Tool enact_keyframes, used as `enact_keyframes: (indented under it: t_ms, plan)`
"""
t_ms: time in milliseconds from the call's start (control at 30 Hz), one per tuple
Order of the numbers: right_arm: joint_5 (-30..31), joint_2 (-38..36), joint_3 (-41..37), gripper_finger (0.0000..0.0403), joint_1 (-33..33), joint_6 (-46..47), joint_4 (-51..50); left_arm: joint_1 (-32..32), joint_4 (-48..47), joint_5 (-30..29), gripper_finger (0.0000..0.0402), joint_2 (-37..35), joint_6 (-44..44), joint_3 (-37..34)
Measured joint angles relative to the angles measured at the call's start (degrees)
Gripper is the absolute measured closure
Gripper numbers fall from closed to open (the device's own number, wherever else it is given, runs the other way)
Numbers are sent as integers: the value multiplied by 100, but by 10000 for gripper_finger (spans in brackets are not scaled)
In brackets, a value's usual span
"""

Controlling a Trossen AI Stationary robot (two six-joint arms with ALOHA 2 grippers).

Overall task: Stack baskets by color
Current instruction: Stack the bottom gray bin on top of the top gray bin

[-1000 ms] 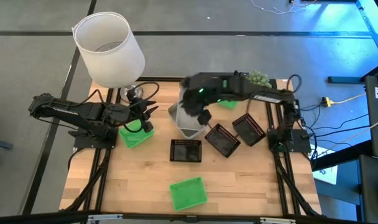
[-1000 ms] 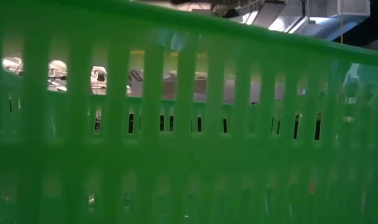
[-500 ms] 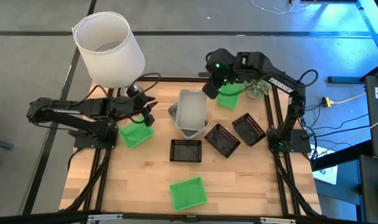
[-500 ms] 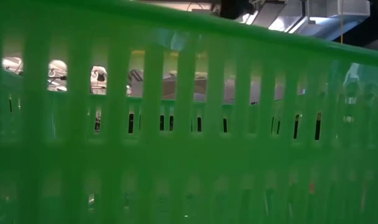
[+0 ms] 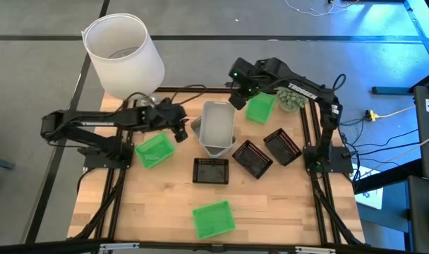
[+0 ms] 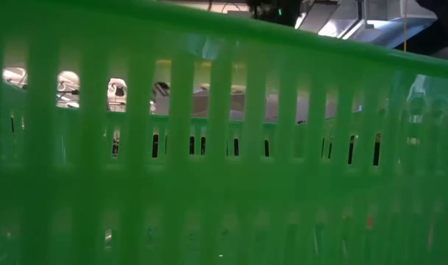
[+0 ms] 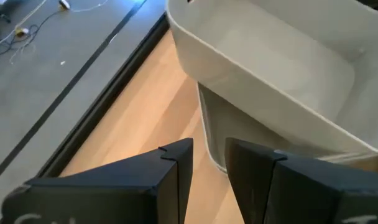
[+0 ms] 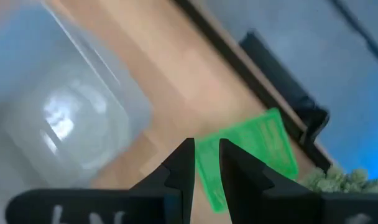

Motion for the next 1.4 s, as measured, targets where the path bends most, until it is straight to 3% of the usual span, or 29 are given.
enact_keyframes:
  t_ms: [233,433,700,1033,1233,1400]
  plan:
    - [-601,9,-1419,330,-331,-738,1129,217,751,281,317,769,475,0]
    - [-1293,9,-2007,330,-381,-1167,1942,260,1043,471,317,1184,553,0]
    - [-1432,7,-1771,330,-378,-1419,2172,244,1421,829,317,1241,516,0]
    - [-2281,0,-1556,330,-361,-1505,2299,-116,1550,835,317,1226,269,0]
    - [-2121,-19,-1554,330,-284,-1683,2401,-279,1581,777,317,1224,245,0]
    - [-2413,-24,-1554,330,-265,-2336,2316,-286,1580,773,317,1224,234,0]
